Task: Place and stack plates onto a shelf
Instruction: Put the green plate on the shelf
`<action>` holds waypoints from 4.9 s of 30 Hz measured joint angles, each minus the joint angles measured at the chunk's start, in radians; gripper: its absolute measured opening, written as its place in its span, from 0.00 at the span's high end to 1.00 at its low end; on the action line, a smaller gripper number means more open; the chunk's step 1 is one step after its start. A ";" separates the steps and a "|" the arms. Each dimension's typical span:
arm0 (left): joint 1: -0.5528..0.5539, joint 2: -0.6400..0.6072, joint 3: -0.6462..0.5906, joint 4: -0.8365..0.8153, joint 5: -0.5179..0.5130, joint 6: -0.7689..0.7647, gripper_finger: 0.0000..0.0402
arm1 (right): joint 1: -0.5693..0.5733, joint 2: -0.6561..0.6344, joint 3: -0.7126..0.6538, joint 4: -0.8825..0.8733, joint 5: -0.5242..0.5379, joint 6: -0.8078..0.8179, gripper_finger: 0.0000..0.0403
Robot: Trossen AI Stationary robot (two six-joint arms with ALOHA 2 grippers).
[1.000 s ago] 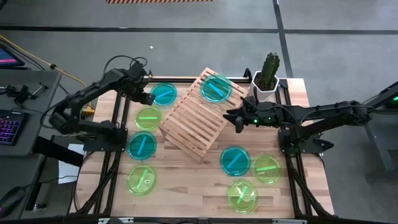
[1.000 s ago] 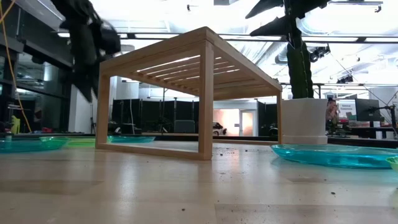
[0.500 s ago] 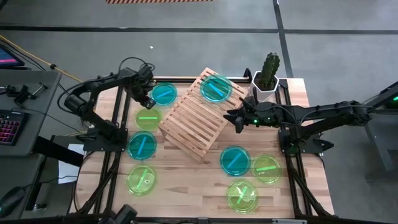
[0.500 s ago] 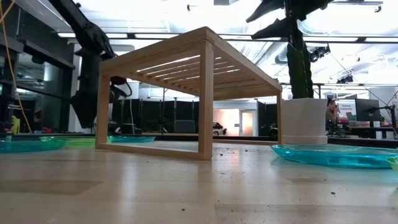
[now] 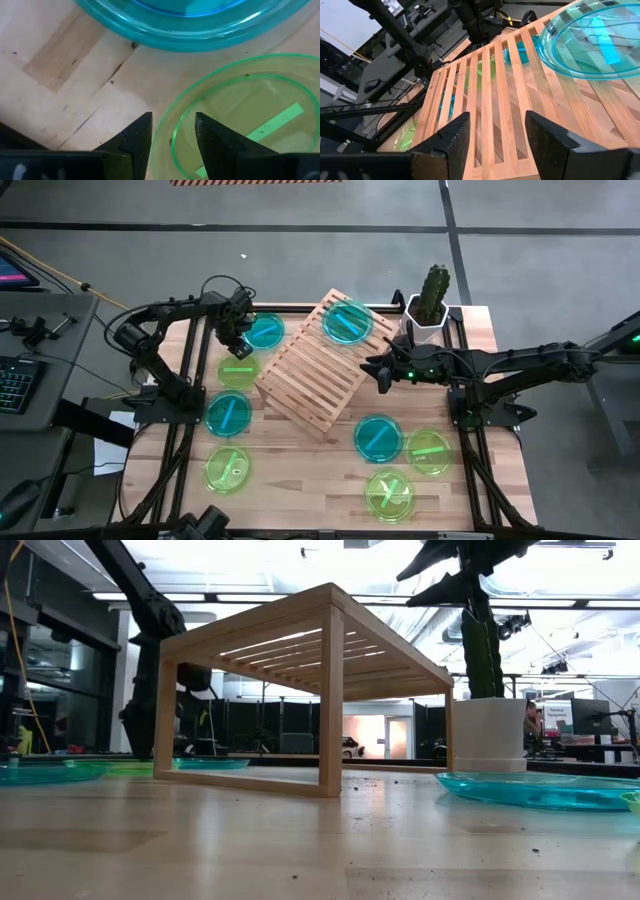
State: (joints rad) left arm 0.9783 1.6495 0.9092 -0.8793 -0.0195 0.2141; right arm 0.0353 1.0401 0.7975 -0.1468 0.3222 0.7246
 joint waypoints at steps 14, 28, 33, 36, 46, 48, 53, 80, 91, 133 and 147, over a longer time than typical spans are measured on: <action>-0.005 0.014 0.000 0.001 0.041 0.077 0.65 | 0.000 0.000 0.000 -0.001 0.000 0.000 0.57; -0.003 0.014 0.000 0.001 0.041 0.200 0.70 | 0.000 0.000 0.000 -0.002 0.001 0.000 0.57; -0.003 0.035 0.000 -0.001 0.041 0.206 0.73 | 0.000 0.000 0.000 -0.003 0.001 0.000 0.57; -0.010 0.061 0.003 -0.006 0.023 0.205 0.74 | 0.000 0.000 0.000 -0.003 0.001 0.000 0.57; -0.030 0.060 0.003 -0.007 -0.012 0.218 0.81 | 0.000 0.000 0.000 -0.012 0.017 0.008 0.57; -0.029 0.057 0.011 -0.022 -0.019 0.217 0.88 | 0.000 0.000 0.000 -0.014 0.017 0.008 0.57; -0.021 0.048 0.074 -0.084 -0.021 0.192 0.98 | 0.000 0.000 0.000 -0.022 0.016 0.019 0.57; 0.012 -0.025 0.769 -0.602 -0.197 0.036 1.00 | 0.000 0.000 0.000 -0.057 0.014 0.011 0.57; -0.087 -0.236 1.035 -0.561 0.244 -0.205 1.00 | 0.000 0.000 0.000 0.012 0.015 0.018 0.57; -0.564 -0.222 0.400 0.016 0.328 -0.626 1.00 | -0.003 -0.129 0.000 0.119 0.119 -0.113 0.57; -0.565 -0.215 0.400 0.017 0.221 -0.587 0.79 | -0.003 -0.129 0.000 0.120 0.120 -0.112 0.57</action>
State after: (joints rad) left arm 0.4129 1.4349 1.3097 -0.8621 0.2012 -0.3724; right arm 0.0322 0.9108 0.7971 -0.0273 0.4419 0.6125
